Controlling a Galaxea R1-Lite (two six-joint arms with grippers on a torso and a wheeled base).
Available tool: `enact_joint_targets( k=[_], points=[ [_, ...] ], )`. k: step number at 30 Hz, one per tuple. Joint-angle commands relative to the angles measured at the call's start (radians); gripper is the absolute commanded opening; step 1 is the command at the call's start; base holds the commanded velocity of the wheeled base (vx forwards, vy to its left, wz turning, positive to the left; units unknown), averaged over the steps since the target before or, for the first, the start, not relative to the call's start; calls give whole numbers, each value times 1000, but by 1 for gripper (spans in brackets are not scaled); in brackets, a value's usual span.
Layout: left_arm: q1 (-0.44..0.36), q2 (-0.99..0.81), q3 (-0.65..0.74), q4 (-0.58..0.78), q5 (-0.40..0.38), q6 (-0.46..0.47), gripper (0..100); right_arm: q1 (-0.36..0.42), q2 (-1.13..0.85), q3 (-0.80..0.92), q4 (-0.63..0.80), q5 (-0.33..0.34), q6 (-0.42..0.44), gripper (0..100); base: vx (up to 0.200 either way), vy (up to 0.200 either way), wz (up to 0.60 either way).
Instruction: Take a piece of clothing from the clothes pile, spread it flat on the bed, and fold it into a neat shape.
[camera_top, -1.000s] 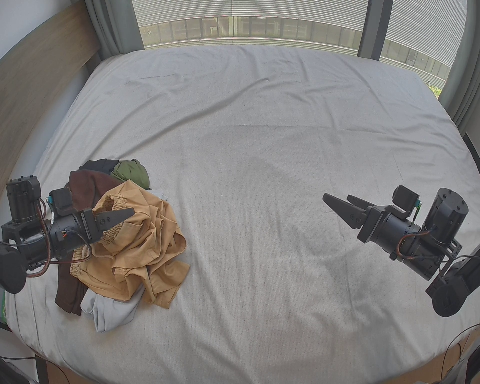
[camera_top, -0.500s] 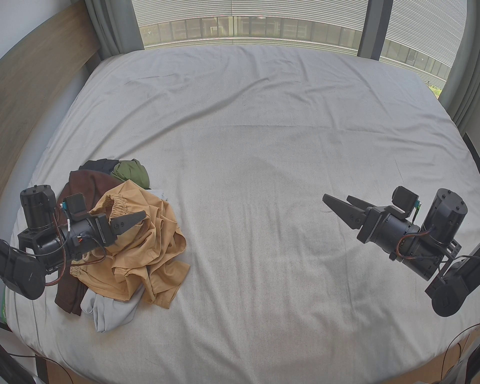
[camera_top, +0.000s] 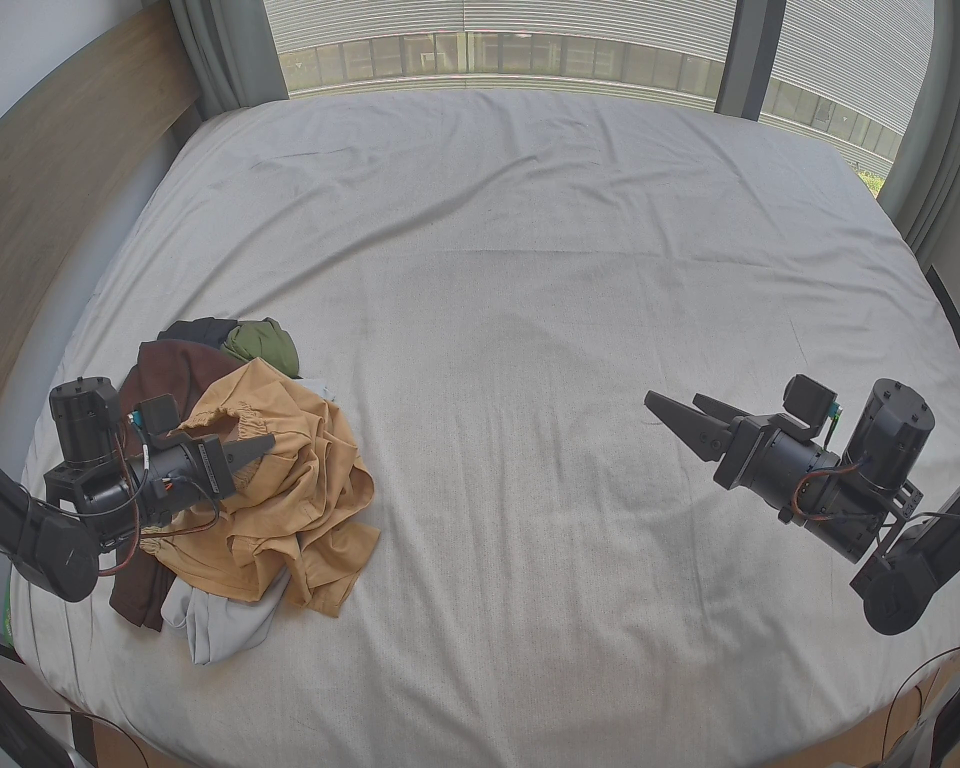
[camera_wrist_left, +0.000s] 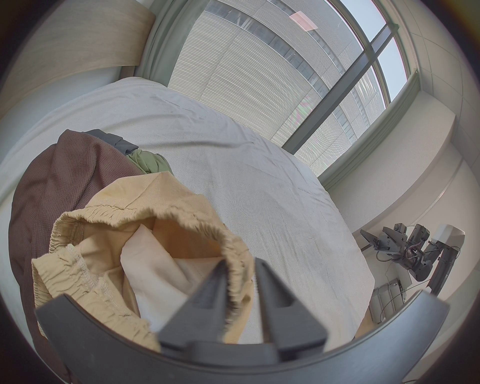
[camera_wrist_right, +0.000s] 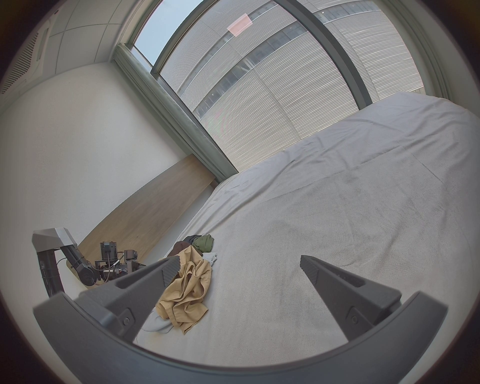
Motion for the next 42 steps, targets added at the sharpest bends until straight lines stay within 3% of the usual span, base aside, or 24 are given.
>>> enact_joint_targets(
  k=[1, 12, 16, 22, 31, 32, 35, 42],
  points=[
    [0, -1, 2, 0, -3, 0, 0, 1, -1, 0, 0, 0, 0, 100, 0, 0, 0],
    [-2, -7, 4, -13, -14, -3, 0, 1, -1, 0, 0, 0, 0, 100, 0, 0, 0],
    [-2, -10, 7, -63, -81, -9, 0, 2, -1, -1, 0, 0, 0, 100, 0, 0, 0],
    [-3, -4, 14, -92, -109, -23, 0, 2, -1, -1, 0, 0, 0, 100, 0, 0, 0],
    [-48, -11, 19, -270, -175, -238, 0, 2, -1, 0, -2, -1, 0, 100, 0, 0, 0],
    [-74, -18, 19, -321, -173, -310, 0, 1, -2, -1, -2, 0, 0, 100, 0, 0, 0],
    [-123, -42, 13, -388, -173, -384, 0, 2, -5, -6, -2, -1, 0, 100, 0, 0, 0],
    [-226, -68, -21, -405, -167, -402, 0, -1, -4, -7, -2, -1, 2, 100, 0, 0, 0]
  ],
)
